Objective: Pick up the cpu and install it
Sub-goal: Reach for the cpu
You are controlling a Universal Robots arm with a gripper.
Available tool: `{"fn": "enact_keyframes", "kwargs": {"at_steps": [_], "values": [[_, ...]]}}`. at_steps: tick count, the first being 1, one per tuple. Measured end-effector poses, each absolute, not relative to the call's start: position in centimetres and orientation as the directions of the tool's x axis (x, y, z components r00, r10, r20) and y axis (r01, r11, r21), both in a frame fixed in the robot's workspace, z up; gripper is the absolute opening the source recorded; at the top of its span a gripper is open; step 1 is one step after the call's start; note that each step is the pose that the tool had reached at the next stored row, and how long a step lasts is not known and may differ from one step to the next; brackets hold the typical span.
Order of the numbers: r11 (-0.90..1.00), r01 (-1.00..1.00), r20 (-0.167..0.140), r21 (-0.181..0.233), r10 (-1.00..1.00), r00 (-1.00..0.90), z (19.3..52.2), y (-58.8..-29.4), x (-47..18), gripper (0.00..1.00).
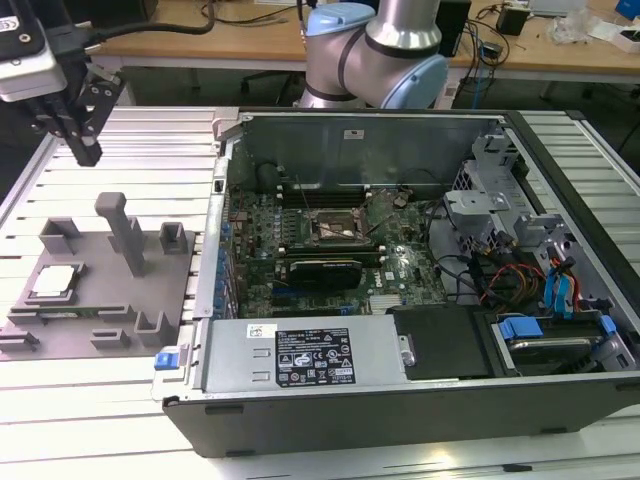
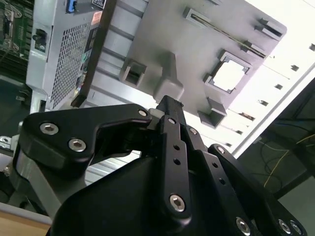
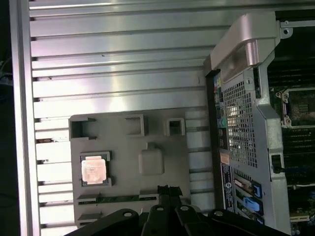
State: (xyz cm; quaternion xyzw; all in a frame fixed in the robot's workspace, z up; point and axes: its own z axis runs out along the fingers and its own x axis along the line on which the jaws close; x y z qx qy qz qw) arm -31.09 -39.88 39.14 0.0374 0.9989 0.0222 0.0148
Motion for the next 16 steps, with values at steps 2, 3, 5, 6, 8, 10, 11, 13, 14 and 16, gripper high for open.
{"fn": "enact_keyframes", "kwargs": {"at_steps": [2,3,5,6,8,10,11,13,14,16], "values": [[0.996,0.074,-0.028,0.045,0.075,-0.997,39.1,-39.9,-31.6,0.11],[0.996,0.074,-0.028,0.045,0.075,-0.997,39.0,-39.9,-31.9,0.11],[0.996,0.074,-0.028,0.045,0.075,-0.997,38.9,-39.9,-32.5,0.11],[0.996,0.074,-0.028,0.045,0.075,-0.997,38.9,-39.9,-32.8,0.11],[0.996,0.074,-0.028,0.045,0.075,-0.997,38.7,-39.9,-33.7,0.11],[0.996,0.074,-0.028,0.045,0.075,-0.997,38.6,-39.9,-34.4,0.11],[0.996,0.074,-0.028,0.045,0.075,-0.997,38.5,-39.9,-34.8,0.11],[0.996,0.074,-0.028,0.045,0.075,-0.997,38.4,-39.9,-35.4,0.11],[0.996,0.074,-0.028,0.045,0.075,-0.997,38.3,-39.9,-35.6,0.11],[0.996,0.074,-0.028,0.046,0.075,-0.997,38.2,-39.9,-36.2,0.11]]}}
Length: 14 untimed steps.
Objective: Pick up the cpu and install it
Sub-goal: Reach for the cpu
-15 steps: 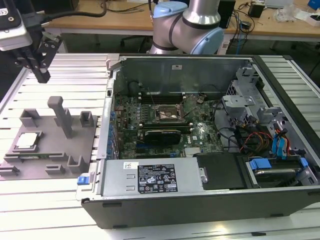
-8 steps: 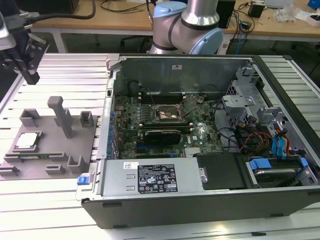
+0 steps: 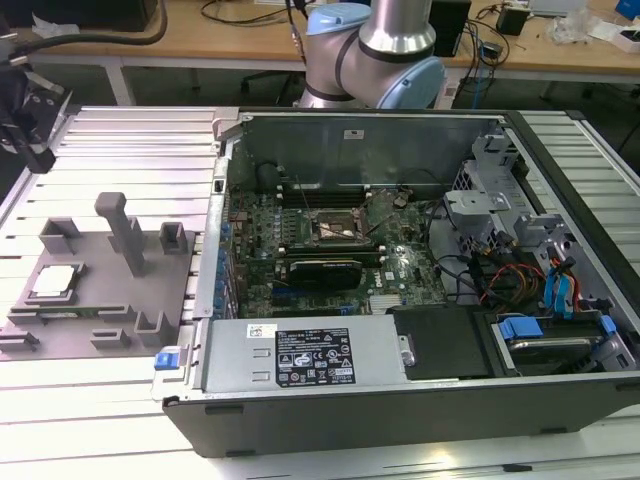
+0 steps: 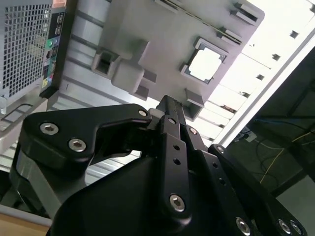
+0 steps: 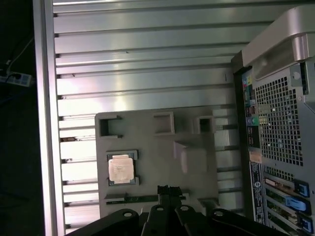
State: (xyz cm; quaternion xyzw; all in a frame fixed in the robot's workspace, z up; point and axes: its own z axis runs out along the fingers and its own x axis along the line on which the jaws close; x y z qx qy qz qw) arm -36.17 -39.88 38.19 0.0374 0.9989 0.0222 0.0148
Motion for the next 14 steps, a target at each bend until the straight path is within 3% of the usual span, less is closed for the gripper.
{"fn": "enact_keyframes", "kwargs": {"at_steps": [14], "values": [[0.996,0.074,-0.028,0.045,0.075,-0.997,35.9,-39.9,-39.5,0.11]]}}
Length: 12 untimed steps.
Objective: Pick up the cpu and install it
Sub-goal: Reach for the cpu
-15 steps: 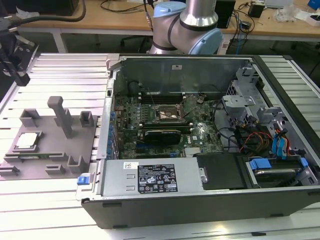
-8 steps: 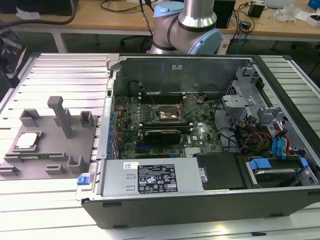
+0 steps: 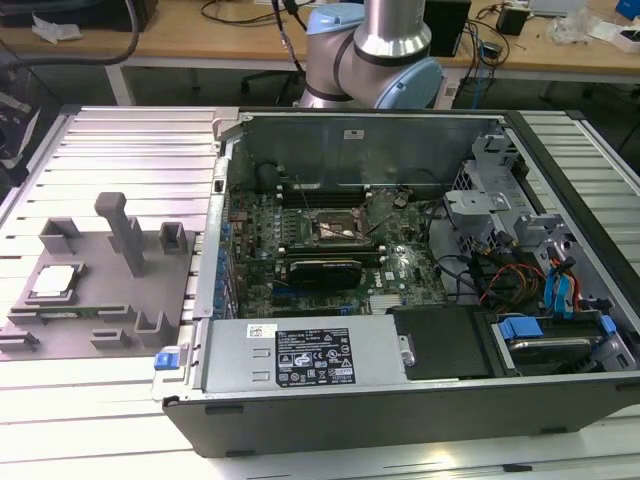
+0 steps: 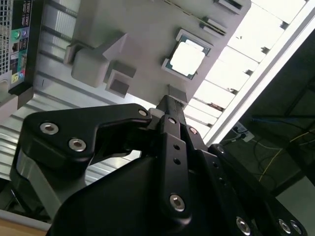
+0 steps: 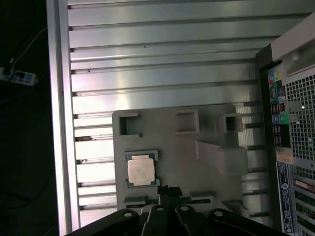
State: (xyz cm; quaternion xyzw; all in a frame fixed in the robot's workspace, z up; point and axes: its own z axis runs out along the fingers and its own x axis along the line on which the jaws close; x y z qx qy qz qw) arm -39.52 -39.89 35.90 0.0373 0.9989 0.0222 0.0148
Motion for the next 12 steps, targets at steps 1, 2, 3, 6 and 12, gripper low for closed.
{"fn": "enact_keyframes", "kwargs": {"at_steps": [1,2,3,6,12], "values": [[0.996,0.074,-0.028,0.045,0.075,-0.997,35.6,-39.9,-39.5,0.11],[0.996,0.074,-0.028,0.045,0.075,-0.997,35.4,-39.9,-39.5,0.11],[0.996,0.074,-0.028,0.045,0.075,-0.997,35.2,-39.9,-39.5,0.11],[0.996,0.074,-0.028,0.046,0.075,-0.997,34.5,-40.0,-39.6,0.11],[0.996,0.074,-0.028,0.045,0.075,-0.997,33.1,-40.5,-40.1,0.11]]}}
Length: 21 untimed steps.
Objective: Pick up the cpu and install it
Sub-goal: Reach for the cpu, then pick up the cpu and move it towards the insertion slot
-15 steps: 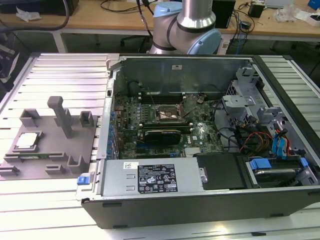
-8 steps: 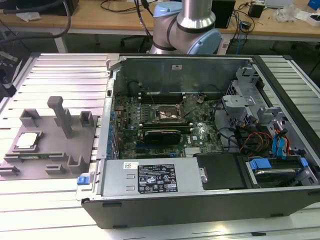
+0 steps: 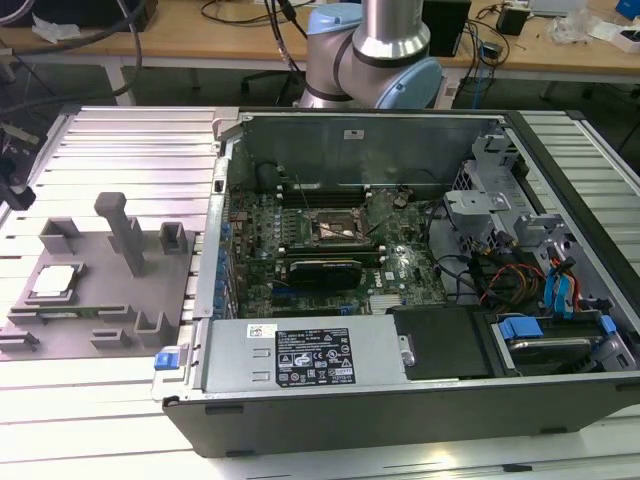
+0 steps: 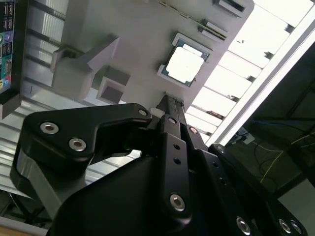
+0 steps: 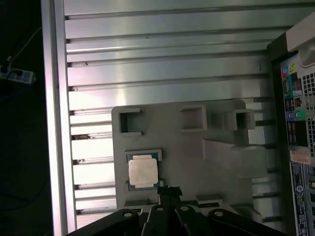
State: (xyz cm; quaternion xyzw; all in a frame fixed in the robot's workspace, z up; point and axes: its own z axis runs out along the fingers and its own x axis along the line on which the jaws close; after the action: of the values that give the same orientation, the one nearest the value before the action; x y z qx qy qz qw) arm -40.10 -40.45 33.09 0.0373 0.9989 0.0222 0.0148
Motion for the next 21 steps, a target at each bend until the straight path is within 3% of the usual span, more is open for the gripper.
{"fn": "enact_keyframes", "kwargs": {"at_steps": [21], "values": [[0.996,0.074,-0.030,0.046,0.075,-0.997,31.8,-40.9,-40.6,0.11]]}}
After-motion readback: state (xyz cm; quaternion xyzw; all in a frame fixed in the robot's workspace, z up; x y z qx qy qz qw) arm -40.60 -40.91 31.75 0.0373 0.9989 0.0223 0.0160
